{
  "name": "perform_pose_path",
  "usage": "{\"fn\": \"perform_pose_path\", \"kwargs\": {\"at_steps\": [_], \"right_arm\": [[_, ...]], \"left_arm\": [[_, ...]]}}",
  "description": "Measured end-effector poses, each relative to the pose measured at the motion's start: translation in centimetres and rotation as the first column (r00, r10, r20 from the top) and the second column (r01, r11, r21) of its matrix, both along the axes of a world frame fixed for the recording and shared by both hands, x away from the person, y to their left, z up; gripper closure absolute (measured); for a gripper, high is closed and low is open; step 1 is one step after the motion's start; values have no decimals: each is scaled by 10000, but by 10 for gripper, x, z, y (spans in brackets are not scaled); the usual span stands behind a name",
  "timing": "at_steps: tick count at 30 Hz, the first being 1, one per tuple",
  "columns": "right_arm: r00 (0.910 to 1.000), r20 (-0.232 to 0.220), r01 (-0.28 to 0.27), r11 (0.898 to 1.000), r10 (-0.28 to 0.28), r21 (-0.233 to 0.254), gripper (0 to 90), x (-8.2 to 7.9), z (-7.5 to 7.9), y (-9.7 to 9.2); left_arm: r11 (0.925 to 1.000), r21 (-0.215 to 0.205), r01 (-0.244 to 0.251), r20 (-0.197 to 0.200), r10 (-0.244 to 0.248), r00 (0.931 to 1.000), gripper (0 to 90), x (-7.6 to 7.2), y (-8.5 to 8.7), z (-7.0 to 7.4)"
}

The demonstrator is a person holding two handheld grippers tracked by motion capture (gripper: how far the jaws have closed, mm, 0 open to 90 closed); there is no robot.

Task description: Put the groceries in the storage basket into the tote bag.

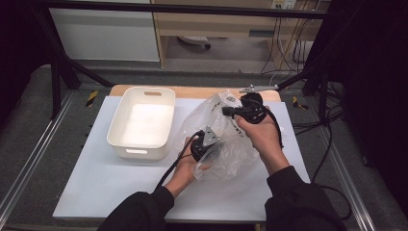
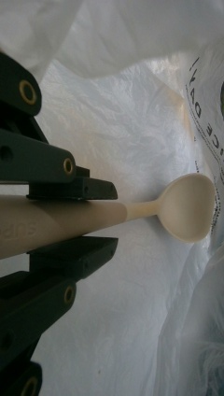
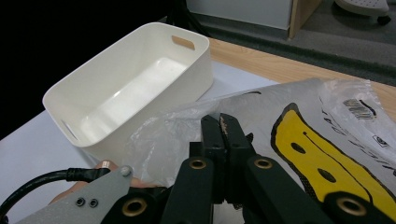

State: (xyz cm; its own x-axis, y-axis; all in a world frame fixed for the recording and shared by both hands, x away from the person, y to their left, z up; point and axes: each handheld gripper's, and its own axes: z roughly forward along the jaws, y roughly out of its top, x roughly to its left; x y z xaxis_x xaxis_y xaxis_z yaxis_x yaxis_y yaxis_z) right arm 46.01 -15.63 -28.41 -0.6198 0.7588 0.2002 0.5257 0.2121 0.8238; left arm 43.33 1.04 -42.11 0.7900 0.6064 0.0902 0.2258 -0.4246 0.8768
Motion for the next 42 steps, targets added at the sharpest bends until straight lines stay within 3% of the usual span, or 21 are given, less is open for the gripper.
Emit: {"fn": "perform_pose_path", "kwargs": {"at_steps": [2,10,15,21,27,34,39,42], "right_arm": [[10000,9,-4,10000,4,14,900,0,0,0],[10000,21,-17,10000,17,51,900,-1,2,-2],[10000,-4,7,10000,-7,46,900,-1,1,-4],[10000,-26,-46,10000,46,7,900,-1,-1,-2],[10000,-33,-89,9999,88,-48,900,-1,-2,0],[10000,-3,-75,10000,75,43,900,-1,0,-1],[10000,-41,-76,10000,76,49,900,-1,-1,-1],[9999,-53,-89,10000,89,31,900,-1,-2,-1]], "left_arm": [[10000,-24,-27,-95,26,10000,716,3,-3,-1],[10000,-48,59,225,-58,9997,716,10,-11,-7],[9998,-180,115,220,-111,9997,715,19,-11,-14],[9999,110,118,586,-124,9982,715,20,-17,-18],[9999,81,75,357,-78,9993,715,25,-18,-25],[9976,689,-12,-23,13,10000,718,29,-21,-35],[9989,479,-17,105,12,9999,719,30,-24,-31],[9984,558,5,156,-14,9999,718,32,-26,-29]]}}
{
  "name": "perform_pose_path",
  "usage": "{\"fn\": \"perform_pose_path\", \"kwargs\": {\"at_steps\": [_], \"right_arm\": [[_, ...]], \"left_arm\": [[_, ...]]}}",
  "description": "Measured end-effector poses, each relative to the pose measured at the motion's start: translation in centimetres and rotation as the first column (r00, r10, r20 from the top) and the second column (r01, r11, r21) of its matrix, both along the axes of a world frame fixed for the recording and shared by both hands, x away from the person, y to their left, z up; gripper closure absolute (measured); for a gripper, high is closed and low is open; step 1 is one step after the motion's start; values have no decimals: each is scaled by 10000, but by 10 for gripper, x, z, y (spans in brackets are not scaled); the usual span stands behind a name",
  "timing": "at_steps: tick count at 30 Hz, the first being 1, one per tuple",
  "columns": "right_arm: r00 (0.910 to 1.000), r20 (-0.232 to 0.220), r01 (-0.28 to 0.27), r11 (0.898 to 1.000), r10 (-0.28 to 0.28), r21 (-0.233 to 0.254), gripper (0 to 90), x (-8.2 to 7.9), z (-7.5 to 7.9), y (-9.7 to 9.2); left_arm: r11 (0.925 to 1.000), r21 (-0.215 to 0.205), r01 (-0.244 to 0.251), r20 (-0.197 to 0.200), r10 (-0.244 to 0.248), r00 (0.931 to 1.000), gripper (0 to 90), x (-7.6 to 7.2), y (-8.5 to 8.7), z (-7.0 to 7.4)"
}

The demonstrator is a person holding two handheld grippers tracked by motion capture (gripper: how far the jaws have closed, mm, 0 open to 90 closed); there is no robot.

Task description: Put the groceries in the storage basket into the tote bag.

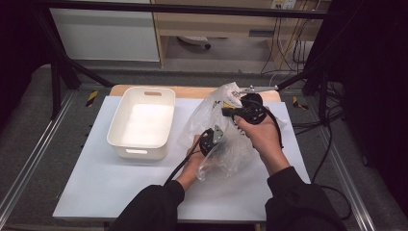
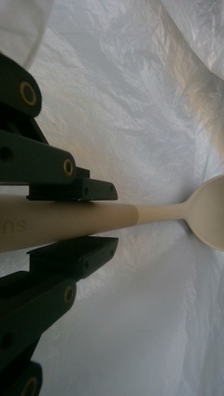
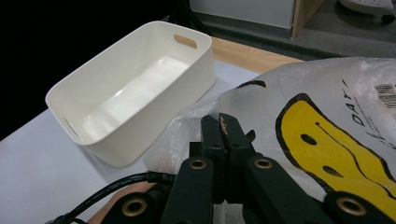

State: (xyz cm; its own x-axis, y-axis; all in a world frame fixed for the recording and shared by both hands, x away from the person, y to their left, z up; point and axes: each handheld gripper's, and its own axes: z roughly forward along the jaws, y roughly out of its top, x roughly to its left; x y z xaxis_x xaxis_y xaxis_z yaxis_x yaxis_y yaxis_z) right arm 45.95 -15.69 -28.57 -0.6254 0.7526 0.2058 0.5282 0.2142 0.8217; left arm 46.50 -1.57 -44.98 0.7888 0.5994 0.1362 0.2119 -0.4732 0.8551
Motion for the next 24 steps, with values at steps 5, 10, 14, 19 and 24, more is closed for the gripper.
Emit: {"fn": "perform_pose_path", "kwargs": {"at_steps": [5,10,14,19,24], "right_arm": [[10000,-64,-2,10000,2,-38,900,-1,-3,-1],[9999,-107,-53,10000,53,-68,900,0,-7,0],[9999,-142,-33,10000,32,-53,900,0,-9,-1],[9997,-250,-32,9999,28,-139,900,-1,-16,-3],[9992,-393,22,9997,-31,-250,900,-3,-24,-4]], "left_arm": [[9993,358,-117,-234,125,9996,718,5,-3,-6],[9995,4,-302,-779,302,9965,675,7,1,-4],[9988,-239,-427,-909,404,9950,569,1,13,1],[9960,-732,-518,-1003,444,9940,540,-14,32,7],[9945,-971,-389,-1127,278,9932,516,-31,46,11]]}}
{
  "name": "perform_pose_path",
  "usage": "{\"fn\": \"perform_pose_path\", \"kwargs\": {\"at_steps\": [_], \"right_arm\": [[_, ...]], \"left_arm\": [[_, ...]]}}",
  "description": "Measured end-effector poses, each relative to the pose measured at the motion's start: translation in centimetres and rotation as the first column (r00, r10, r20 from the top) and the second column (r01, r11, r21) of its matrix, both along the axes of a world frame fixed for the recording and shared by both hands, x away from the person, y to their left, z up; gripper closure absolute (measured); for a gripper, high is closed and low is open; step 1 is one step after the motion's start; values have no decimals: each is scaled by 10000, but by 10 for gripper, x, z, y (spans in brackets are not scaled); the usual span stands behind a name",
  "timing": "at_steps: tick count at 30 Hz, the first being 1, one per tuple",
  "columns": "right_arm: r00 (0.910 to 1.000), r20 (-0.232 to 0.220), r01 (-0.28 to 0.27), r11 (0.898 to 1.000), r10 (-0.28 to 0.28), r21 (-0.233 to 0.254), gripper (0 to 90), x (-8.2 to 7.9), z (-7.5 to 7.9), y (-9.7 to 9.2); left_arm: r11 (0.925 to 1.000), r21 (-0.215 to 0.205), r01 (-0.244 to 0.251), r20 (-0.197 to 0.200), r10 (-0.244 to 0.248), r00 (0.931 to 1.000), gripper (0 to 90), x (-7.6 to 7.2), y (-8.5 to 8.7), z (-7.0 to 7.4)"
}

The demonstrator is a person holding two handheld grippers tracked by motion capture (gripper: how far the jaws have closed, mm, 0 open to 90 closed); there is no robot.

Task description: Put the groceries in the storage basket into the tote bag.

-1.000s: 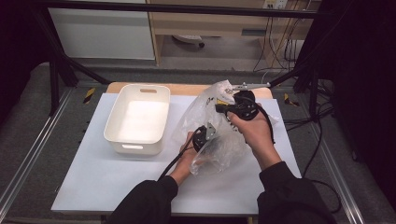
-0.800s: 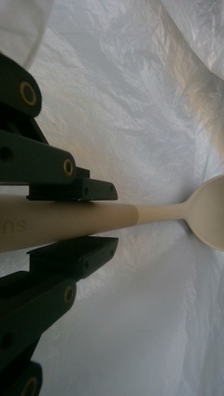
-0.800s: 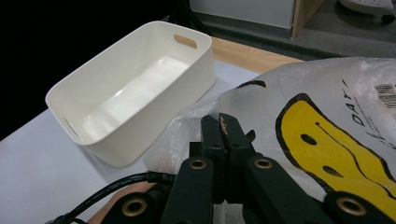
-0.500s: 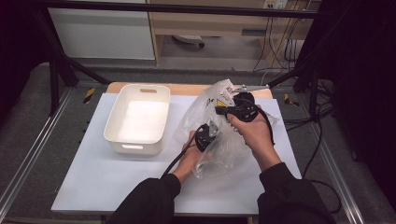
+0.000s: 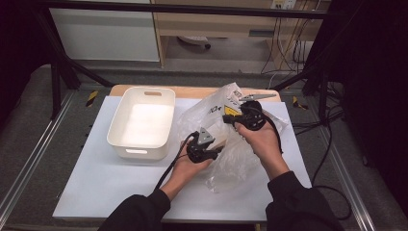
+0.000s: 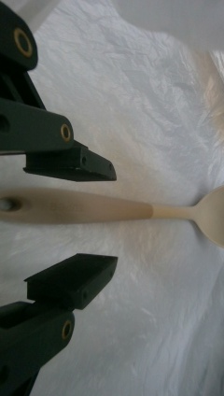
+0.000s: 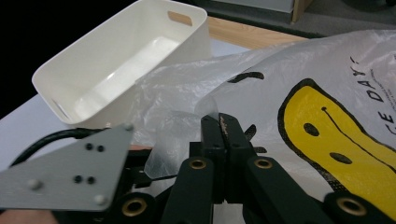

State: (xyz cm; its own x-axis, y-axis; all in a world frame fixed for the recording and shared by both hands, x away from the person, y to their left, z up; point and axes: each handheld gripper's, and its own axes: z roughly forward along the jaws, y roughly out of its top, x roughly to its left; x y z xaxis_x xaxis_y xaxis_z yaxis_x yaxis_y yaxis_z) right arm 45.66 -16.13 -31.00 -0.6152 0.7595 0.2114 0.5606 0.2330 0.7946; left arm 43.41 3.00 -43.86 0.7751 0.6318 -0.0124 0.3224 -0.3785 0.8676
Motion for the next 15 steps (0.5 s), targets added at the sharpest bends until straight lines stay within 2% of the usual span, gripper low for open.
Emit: {"fn": "perform_pose_path", "kwargs": {"at_steps": [2,4,6,9,10,11,14,15], "right_arm": [[10000,-37,-8,10000,7,-39,900,-1,-3,-1],[10000,-28,-36,10000,36,-91,900,-3,-7,-1],[9999,-131,-58,9999,57,-93,900,-4,-10,0],[10000,-64,-42,9999,41,-130,900,-6,-14,0],[10000,-30,-36,9998,35,-191,900,-7,-15,0],[10000,-42,-55,9997,54,-226,900,-8,-17,0],[10000,-40,18,9997,-19,-248,900,-12,-24,-1],[10000,-25,12,9995,-12,-311,900,-13,-27,-2]], "left_arm": [[9999,-54,90,76,-89,9999,502,-6,3,3],[9999,76,141,287,-143,9995,496,-14,5,8],[9999,-89,98,292,-96,9995,483,-19,7,12],[9978,-650,145,65,-141,9999,451,-27,13,20],[9973,-715,187,64,-183,9998,437,-31,15,22],[9975,-689,175,54,-172,9998,428,-35,17,24],[9996,-180,215,-7,-215,9998,389,-46,21,29],[9998,-127,154,-73,-155,9999,375,-50,24,30]]}}
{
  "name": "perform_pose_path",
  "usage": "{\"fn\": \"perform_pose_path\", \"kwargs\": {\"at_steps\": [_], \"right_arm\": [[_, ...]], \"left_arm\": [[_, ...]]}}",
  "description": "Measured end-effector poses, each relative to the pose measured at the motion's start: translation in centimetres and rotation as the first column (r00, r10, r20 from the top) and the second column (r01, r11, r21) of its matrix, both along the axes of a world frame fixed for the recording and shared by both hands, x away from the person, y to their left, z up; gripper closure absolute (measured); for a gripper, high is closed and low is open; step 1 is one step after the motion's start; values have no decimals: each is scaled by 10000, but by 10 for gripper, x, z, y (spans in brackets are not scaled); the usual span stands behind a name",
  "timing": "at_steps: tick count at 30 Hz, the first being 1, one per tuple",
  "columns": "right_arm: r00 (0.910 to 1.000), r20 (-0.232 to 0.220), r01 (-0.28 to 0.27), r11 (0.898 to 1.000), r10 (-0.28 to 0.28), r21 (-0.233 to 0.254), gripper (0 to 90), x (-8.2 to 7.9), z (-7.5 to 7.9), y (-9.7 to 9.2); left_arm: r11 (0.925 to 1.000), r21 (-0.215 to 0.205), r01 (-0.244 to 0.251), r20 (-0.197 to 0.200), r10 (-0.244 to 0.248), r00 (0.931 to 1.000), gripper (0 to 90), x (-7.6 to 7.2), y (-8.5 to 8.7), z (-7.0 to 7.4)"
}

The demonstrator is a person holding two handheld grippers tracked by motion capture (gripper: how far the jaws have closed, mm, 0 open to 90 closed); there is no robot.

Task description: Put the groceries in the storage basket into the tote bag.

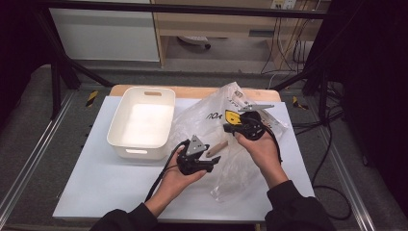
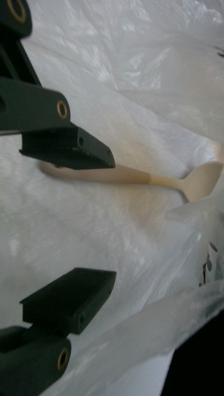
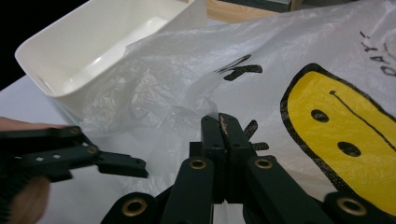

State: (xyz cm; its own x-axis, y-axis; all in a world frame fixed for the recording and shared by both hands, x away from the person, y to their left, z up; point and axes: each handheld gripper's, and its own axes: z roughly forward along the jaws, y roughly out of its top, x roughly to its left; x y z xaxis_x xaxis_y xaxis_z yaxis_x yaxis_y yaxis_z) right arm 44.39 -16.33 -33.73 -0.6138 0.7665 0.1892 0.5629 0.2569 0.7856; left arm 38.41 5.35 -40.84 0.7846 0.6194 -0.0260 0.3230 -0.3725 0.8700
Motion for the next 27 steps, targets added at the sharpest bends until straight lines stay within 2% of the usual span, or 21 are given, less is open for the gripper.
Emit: {"fn": "perform_pose_path", "kwargs": {"at_steps": [6,10,14,20,24,27], "right_arm": [[9999,-148,62,9998,-59,182,900,-8,-22,-2],[9998,-183,8,9999,-5,139,900,-13,-37,-1],[9998,-204,72,9997,-67,249,900,-17,-49,-1],[9991,-425,85,10000,-83,45,892,-18,-69,2],[9989,-437,144,9996,-154,-246,805,-19,-77,7],[9998,-211,23,9993,-30,-361,648,-26,-78,8]], "left_arm": [[9985,-534,-148,-341,130,9993,307,-15,24,7],[9964,-717,-441,-224,426,9988,240,-22,40,13],[9905,-1151,-756,-224,735,9970,177,-27,54,17],[9845,-1225,-1255,171,1285,9916,120,-29,73,23],[9774,-1293,-1671,149,1704,9853,116,-27,85,25],[9735,-1289,-1891,342,1949,9802,110,-27,92,28]]}}
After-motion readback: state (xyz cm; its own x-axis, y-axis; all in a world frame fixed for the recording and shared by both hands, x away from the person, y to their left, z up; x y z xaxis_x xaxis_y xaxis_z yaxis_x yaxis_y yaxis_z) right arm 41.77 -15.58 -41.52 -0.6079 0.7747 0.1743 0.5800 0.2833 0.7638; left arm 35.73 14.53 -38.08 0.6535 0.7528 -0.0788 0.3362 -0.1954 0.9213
